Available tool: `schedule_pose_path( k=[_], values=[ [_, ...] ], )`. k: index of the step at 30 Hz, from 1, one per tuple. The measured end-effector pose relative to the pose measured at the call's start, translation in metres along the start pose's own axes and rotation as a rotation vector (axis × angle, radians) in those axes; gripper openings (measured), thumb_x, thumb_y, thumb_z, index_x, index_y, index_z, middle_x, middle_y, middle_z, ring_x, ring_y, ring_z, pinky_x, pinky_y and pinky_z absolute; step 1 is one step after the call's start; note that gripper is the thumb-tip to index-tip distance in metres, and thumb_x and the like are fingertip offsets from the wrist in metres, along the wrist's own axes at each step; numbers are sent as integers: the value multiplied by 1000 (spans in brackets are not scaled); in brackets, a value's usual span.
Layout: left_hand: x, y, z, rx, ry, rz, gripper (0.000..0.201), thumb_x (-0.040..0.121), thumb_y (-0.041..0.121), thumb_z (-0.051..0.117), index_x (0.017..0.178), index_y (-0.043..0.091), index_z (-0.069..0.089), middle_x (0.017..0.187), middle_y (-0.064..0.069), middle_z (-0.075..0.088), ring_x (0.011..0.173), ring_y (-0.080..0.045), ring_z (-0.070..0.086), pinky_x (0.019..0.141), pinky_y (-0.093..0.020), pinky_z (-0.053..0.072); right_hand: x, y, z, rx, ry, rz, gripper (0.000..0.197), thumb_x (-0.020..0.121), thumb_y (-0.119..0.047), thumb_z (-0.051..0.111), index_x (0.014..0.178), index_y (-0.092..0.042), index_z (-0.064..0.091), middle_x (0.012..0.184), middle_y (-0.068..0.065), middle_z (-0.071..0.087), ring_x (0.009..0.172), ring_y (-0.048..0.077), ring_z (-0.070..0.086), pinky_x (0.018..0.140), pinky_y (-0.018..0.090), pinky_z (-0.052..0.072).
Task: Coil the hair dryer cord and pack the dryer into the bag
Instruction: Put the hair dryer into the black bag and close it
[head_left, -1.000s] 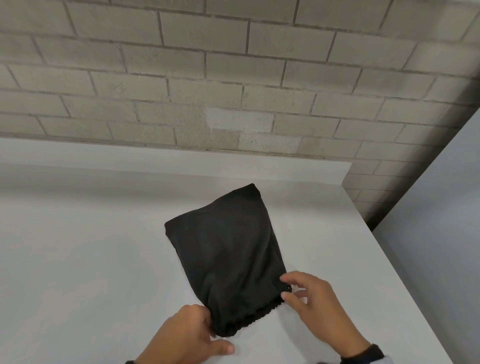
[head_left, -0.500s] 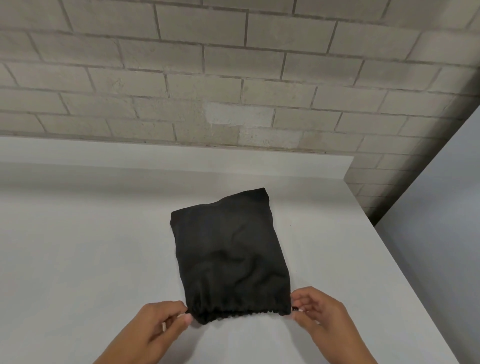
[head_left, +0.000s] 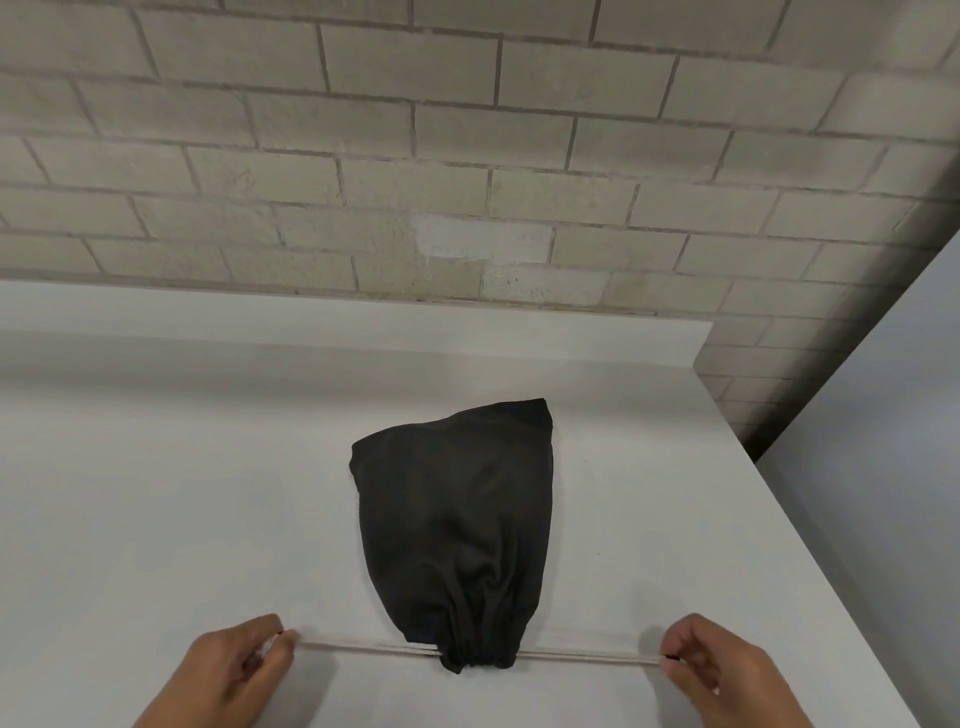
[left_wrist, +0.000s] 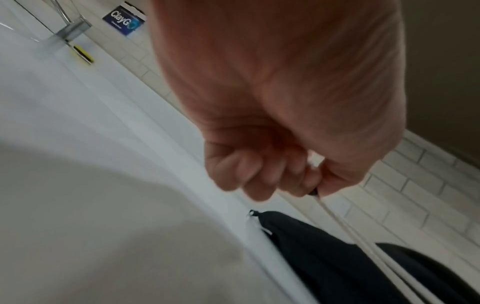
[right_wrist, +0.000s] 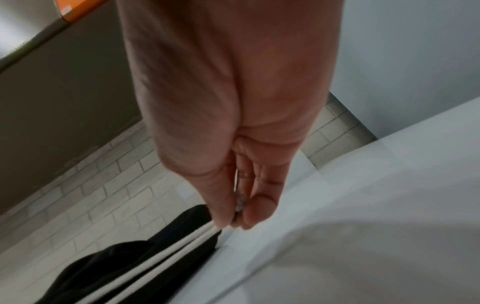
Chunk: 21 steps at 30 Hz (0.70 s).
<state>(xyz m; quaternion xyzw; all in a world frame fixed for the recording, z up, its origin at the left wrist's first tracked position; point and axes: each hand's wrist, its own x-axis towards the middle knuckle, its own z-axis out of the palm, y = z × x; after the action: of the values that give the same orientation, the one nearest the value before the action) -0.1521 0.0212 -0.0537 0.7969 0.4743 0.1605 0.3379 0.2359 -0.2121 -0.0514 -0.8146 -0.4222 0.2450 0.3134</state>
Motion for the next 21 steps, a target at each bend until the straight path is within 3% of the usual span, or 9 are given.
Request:
schedule_pose_path(
  k=[2,4,8,10,12,14,16,18,21],
  values=[
    [3,6,-5,-17,-38,31,46,93,15,65,56,31,43,48,4,36,46,-2,29,47,-15,25,2,-13,-3,28,-32,-40,41,77,-1,73,74,-40,62,61,-13,63,49,4,49,55,16,44],
    [7,21,-12,-74,-59,68,38,94,21,63,61,26,45,50,3,36,48,-3,30,48,-18,25,5,-28,-7,90,-14,-82,36,78,-1,73,75,-36,64,68,-9,65,54,13,54,55,19,46],
    [19,59,-17,-147,-31,153,30,92,39,59,73,15,56,57,-8,50,49,-4,44,53,-20,37,15,-75,-7,372,36,-158,23,80,3,74,80,-20,69,78,6,68,68,18,62,65,23,52],
    [29,75,-10,-145,29,156,24,90,44,59,81,22,66,61,3,60,56,-7,60,60,-18,47,24,-99,1,478,68,-151,17,79,2,75,82,-14,69,82,5,71,73,14,66,70,23,55],
    [40,86,3,-107,56,140,18,89,48,58,87,32,68,75,12,67,75,-9,65,66,-15,48,35,-117,17,473,105,-138,15,78,-3,77,85,-14,70,85,0,74,79,12,69,75,22,56],
    [52,89,19,-67,28,74,11,90,47,61,89,38,67,94,17,64,91,-6,61,75,-14,44,45,-128,37,453,160,-89,15,76,-11,81,82,-19,70,84,-7,75,79,6,69,74,19,53],
    [60,89,32,-77,-4,-22,6,90,45,64,88,40,67,106,11,59,102,-6,55,84,-19,43,53,-133,57,488,243,23,16,71,-17,85,77,-20,70,78,-11,75,73,-1,68,69,12,48],
    [63,92,41,-123,-3,-126,9,89,46,66,94,39,66,113,4,57,106,-11,54,96,-29,47,57,-136,75,561,284,119,19,67,-17,88,75,-16,70,72,-10,75,69,-2,68,70,12,50],
    [65,99,49,-266,-34,-380,48,85,55,67,124,32,51,132,-4,44,113,-23,55,106,-42,47,59,-135,97,620,313,239,25,66,-18,89,80,-17,68,73,-6,75,71,3,69,85,27,55]
  ],
)
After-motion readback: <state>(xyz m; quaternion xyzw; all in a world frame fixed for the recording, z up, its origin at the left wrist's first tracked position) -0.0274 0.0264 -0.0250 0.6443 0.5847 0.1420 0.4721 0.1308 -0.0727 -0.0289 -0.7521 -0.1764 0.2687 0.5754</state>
